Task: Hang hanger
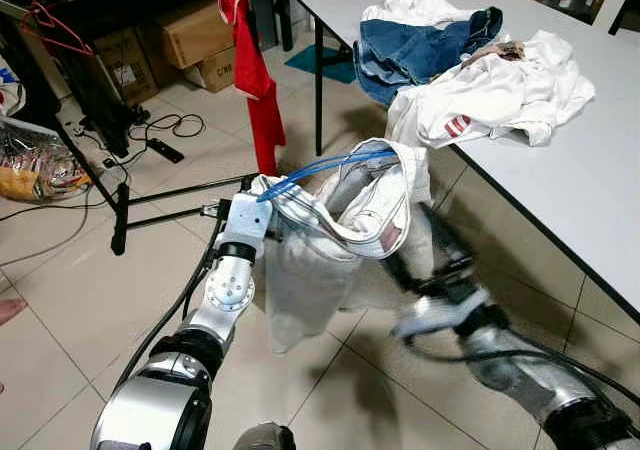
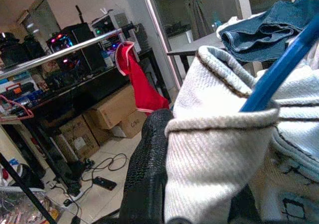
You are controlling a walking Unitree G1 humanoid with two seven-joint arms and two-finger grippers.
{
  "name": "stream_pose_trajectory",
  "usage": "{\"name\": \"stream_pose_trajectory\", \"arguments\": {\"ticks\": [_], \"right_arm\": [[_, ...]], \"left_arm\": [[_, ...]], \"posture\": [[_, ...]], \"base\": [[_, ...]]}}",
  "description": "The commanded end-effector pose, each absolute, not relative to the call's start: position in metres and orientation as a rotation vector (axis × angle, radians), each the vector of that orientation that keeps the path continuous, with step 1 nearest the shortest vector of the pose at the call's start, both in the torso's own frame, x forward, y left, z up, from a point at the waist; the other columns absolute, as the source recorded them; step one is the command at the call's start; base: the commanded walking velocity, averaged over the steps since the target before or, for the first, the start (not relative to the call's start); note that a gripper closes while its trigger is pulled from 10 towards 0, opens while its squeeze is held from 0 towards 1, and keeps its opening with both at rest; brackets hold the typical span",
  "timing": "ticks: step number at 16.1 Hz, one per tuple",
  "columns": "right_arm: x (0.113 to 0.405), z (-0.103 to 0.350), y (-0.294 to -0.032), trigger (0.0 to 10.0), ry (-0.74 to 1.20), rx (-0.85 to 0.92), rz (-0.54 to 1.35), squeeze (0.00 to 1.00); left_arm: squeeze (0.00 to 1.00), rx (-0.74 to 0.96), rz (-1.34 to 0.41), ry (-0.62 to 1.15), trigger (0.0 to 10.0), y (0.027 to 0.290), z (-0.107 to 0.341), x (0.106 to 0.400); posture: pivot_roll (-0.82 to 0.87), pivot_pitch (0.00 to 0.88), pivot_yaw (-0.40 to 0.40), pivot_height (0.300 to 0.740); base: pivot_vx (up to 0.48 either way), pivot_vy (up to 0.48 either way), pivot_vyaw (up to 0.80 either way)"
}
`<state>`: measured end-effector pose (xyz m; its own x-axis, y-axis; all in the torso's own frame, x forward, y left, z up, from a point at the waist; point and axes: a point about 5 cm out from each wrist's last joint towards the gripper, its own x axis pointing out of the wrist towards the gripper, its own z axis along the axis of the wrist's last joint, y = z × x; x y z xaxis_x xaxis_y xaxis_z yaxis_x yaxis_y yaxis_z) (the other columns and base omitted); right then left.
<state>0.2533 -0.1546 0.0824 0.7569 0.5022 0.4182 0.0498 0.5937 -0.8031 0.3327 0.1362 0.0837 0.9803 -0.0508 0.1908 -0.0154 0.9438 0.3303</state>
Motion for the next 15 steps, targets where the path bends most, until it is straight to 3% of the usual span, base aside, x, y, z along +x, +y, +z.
{"name": "stream_pose_trajectory", "arguments": {"ticks": [1, 10, 12, 15], "right_arm": [[0.259, 0.087, -0.168, 10.0, -0.625, -0.817, 0.234, 0.00], [0.265, 0.075, -0.208, 10.0, -0.398, -0.678, 0.113, 0.00], [0.269, 0.086, -0.230, 10.0, -0.378, -0.568, -0.019, 0.00], [0.271, 0.092, -0.237, 10.0, -0.346, -0.394, -0.060, 0.00]], "left_arm": [[0.00, 0.334, 0.001, -0.262, 10.0, 0.138, 0.095, 0.336], [0.00, 0.354, 0.001, -0.266, 10.0, 0.140, 0.094, 0.336], [0.00, 0.361, 0.002, -0.266, 10.0, 0.141, 0.094, 0.335], [0.00, 0.374, -0.001, -0.264, 10.0, 0.141, 0.092, 0.334]], "posture": [[0.00, 0.000, 0.087, 0.740], [0.00, 0.000, 0.087, 0.740], [0.00, 0.000, 0.088, 0.740], [-0.01, 0.000, 0.088, 0.740]], "base": [[0.000, 0.000, 0.00], [0.000, 0.000, 0.00], [0.000, 0.000, 0.00], [0.000, 0.000, 0.00]]}}
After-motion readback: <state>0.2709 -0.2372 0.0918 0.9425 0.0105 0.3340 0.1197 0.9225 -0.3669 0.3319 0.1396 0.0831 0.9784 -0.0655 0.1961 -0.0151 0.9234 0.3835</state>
